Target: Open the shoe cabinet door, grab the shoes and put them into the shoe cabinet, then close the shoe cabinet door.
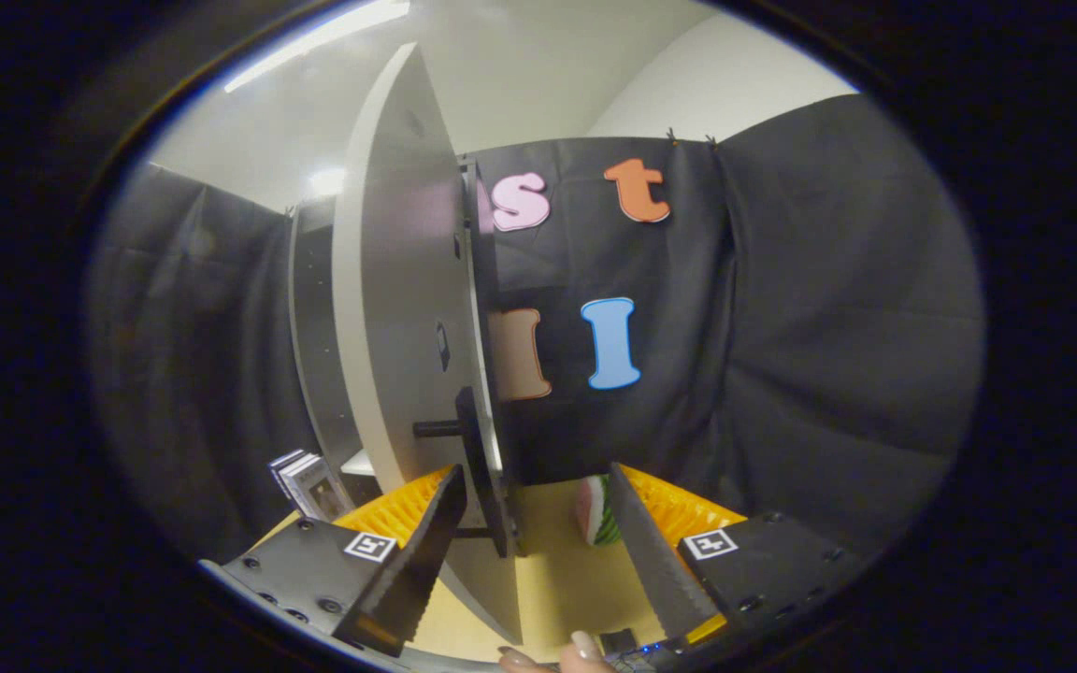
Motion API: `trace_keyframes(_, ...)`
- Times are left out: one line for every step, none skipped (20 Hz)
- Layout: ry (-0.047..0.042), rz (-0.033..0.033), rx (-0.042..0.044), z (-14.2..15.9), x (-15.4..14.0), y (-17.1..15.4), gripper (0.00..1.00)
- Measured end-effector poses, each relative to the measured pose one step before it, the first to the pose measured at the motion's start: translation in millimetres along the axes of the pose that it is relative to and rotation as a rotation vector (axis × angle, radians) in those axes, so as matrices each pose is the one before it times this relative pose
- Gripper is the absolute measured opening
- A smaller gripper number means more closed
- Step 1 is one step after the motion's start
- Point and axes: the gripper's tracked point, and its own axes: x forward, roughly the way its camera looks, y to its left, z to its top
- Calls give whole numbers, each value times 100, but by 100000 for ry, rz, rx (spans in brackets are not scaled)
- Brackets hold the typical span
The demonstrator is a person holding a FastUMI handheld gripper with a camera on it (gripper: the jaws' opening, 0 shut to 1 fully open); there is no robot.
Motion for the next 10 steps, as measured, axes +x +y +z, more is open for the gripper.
trace_keyframes(832, 2705, 1455, -92, 649, 119, 95)
trace_keyframes(806, 2600, 1209, -255, 499, 334, 95)
trace_keyframes(365, 638, 308, -266, 108, -72, 95)
trace_keyframes(972, 677, -158, -209, 481, -64, 95)
trace_keyframes(674, 987, 179, -57, 172, 60, 95)
trace_keyframes(-106, 872, 650, 109, 295, 240, 95)
trace_keyframes(-147, 760, 99, -21, 120, 258, 95)
trace_keyframes(87, 304, -106, -161, 4, 398, 95)
trace_keyframes(-154, 857, -280, -51, 124, 741, 94)
trace_keyframes(157, 1391, -474, -52, 204, 1209, 94)
